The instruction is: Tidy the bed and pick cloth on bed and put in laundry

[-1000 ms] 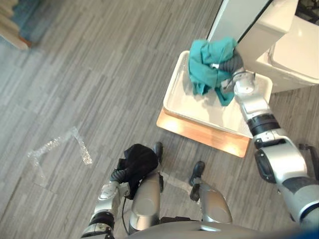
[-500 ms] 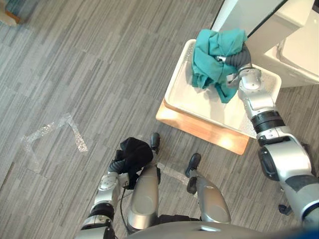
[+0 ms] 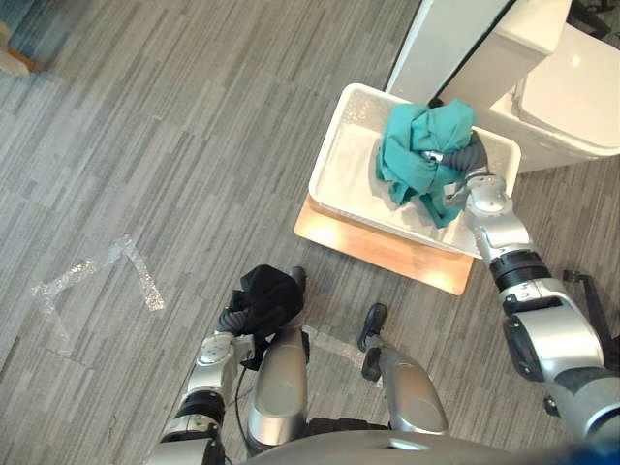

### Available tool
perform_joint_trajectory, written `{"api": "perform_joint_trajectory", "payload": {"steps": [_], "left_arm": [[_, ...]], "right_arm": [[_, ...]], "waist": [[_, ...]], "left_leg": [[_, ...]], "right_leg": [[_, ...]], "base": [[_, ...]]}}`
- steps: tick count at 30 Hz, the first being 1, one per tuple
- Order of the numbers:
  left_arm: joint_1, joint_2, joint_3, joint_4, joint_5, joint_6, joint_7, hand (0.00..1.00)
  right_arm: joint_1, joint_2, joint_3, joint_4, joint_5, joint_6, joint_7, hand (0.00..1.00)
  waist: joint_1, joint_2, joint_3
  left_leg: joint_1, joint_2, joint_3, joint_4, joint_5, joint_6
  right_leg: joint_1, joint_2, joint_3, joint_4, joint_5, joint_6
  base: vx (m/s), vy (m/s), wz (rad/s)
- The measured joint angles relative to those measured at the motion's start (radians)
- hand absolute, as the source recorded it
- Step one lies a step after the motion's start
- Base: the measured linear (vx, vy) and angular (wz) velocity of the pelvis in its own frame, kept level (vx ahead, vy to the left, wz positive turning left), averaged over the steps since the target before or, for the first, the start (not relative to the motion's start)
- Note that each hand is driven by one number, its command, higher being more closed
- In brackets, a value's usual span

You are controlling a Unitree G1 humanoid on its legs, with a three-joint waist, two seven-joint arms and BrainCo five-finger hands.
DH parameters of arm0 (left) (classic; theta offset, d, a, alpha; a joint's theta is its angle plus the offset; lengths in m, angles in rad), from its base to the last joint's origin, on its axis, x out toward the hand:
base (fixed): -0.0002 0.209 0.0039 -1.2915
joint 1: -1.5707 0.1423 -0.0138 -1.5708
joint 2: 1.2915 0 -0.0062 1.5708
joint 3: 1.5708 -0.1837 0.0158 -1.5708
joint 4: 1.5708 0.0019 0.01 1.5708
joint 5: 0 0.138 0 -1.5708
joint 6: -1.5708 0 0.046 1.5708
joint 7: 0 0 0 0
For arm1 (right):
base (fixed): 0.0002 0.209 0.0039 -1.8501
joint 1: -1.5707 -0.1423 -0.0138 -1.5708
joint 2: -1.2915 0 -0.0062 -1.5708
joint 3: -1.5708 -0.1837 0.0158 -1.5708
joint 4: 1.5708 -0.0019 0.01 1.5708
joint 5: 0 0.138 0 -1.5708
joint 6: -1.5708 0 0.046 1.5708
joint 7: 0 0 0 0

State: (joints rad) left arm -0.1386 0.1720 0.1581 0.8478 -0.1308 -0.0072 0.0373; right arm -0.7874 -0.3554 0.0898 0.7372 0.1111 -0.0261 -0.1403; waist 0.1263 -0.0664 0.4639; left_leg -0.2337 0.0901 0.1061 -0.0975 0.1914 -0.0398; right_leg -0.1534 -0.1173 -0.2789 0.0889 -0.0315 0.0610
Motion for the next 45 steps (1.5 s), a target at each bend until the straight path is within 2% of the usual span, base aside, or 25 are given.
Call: {"api": "perform_joint_trajectory", "payload": {"steps": [8, 10, 14, 17, 21, 25, 27, 32, 36, 39, 40, 42, 45], "left_arm": [[0.016, 0.002, -0.003, 0.001, 0.026, -0.002, -0.01, 1.0], [0.026, 0.007, -0.007, 0.002, 0.026, -0.002, -0.01, 1.0], [0.066, 0.035, -0.039, 0.003, 0.044, 0.0, -0.014, 1.0], [0.09, 0.031, -0.039, 0.003, 0.046, 0.002, -0.019, 1.0], [0.156, 0.027, -0.039, 0.008, 0.067, 0.005, -0.028, 1.0], [0.215, 0.008, -0.036, 0.033, 0.065, 0.005, -0.036, 1.0], [0.231, 0.0, -0.036, 0.042, 0.065, 0.005, -0.039, 1.0], [0.273, -0.006, -0.037, 0.044, 0.063, 0.021, -0.057, 1.0], [0.284, -0.006, -0.037, 0.065, 0.06, 0.026, -0.069, 1.0], [0.282, -0.01, -0.038, 0.089, 0.019, 0.026, -0.077, 1.0], [0.281, -0.015, -0.037, 0.09, -0.013, 0.026, -0.079, 1.0], [0.273, -0.022, -0.037, 0.11, -0.063, 0.025, -0.083, 1.0], [0.268, -0.037, -0.028, 0.131, -0.117, 0.023, -0.083, 1.0]], "right_arm": [[0.045, 0.043, 0.009, 0.007, -0.023, -0.004, -0.017, 0.0], [0.063, 0.045, 0.009, 0.007, -0.038, -0.003, -0.022, 0.0], [0.141, 0.096, -0.001, 0.005, -0.039, -0.002, -0.025, 0.0], [0.181, 0.111, -0.008, -0.008, -0.038, 0.005, -0.025, 0.0], [0.258, 0.111, -0.027, -0.022, -0.036, 0.033, -0.025, 0.0], [0.346, 0.107, -0.104, -0.046, -0.036, 0.075, -0.034, 0.0], [0.384, 0.101, -0.134, -0.048, -0.037, 0.087, -0.033, 0.0], [0.496, 0.099, -0.21, -0.033, -0.053, 0.11, 0.022, 0.0], [0.591, 0.103, -0.266, 0.071, -0.057, 0.102, 0.064, 0.0], [0.636, 0.128, -0.335, 0.13, 0.007, 0.062, 0.08, 0.0], [0.665, 0.156, -0.381, 0.164, 0.079, 0.037, 0.096, 0.0], [0.711, 0.201, -0.425, 0.211, 0.145, 0.016, 0.115, 0.0], [0.794, 0.274, -0.478, 0.281, 0.129, -0.004, 0.153, 0.0]], "waist": [[0.0, -0.015, -0.009], [-0.002, -0.029, -0.018], [-0.005, -0.09, -0.063], [-0.007, -0.109, -0.096], [-0.014, -0.107, -0.169], [-0.036, -0.088, -0.244], [-0.041, -0.078, -0.269], [-0.083, -0.053, -0.304], [-0.107, -0.033, -0.328], [-0.123, -0.016, -0.335], [-0.135, -0.013, -0.337], [-0.139, -0.008, -0.335], [-0.145, 0.002, -0.335]], "left_leg": [[0.042, 0.017, 0.021, -0.006, -0.005, -0.007], [0.047, 0.017, 0.022, -0.006, -0.004, -0.007], [0.093, 0.011, 0.024, -0.001, -0.009, -0.014], [0.116, 0.008, 0.026, -0.003, -0.015, -0.018], [0.158, 0.006, 0.043, -0.007, -0.034, -0.023], [0.198, -0.005, 0.066, -0.007, -0.057, -0.014], [0.213, -0.006, 0.083, -0.007, -0.065, -0.01], [0.26, -0.032, 0.107, -0.007, -0.087, -0.001], [0.312, -0.057, 0.132, -0.008, -0.11, 0.008], [0.332, -0.065, 0.137, -0.008, -0.123, 0.009], [0.339, -0.066, 0.138, -0.008, -0.126, 0.009], [0.358, -0.066, 0.14, -0.008, -0.13, 0.003], [0.392, -0.065, 0.145, -0.008, -0.135, -0.004]], "right_leg": [[0.042, 0.014, 0.009, -0.018, -0.002, -0.003], [0.051, 0.014, 0.009, -0.024, 0.0, 0.0], [0.111, 0.013, 0.008, -0.056, 0.002, 0.004], [0.134, 0.01, 0.009, -0.058, -0.003, 0.011], [0.171, 0.006, 0.019, -0.066, -0.01, 0.02], [0.203, 0.001, 0.048, -0.076, -0.024, 0.034], [0.209, -0.004, 0.063, -0.076, -0.027, 0.038], [0.25, -0.028, 0.086, -0.085, -0.03, 0.059], [0.289, -0.054, 0.103, -0.084, -0.033, 0.065], [0.306, -0.062, 0.103, -0.087, -0.036, 0.068], [0.314, -0.062, 0.103, -0.089, -0.039, 0.068], [0.331, -0.06, 0.103, -0.09, -0.04, 0.067], [0.364, -0.056, 0.102, -0.093, -0.043, 0.063]], "base": [[0.0, -0.019, -0.07], [0.06, -0.002, 0.0], [0.09, -0.006, 0.02], [0.04, -0.002, 0.01], [0.01, 0.006, -0.1], [0.01, 0.016, -0.15], [0.03, 0.022, -0.22], [0.07, 0.037, -0.13], [0.11, 0.057, -0.13], [0.08, 0.038, -0.06], [0.06, 0.015, -0.03], [0.06, -0.004, -0.05], [0.03, -0.013, -0.06]]}}
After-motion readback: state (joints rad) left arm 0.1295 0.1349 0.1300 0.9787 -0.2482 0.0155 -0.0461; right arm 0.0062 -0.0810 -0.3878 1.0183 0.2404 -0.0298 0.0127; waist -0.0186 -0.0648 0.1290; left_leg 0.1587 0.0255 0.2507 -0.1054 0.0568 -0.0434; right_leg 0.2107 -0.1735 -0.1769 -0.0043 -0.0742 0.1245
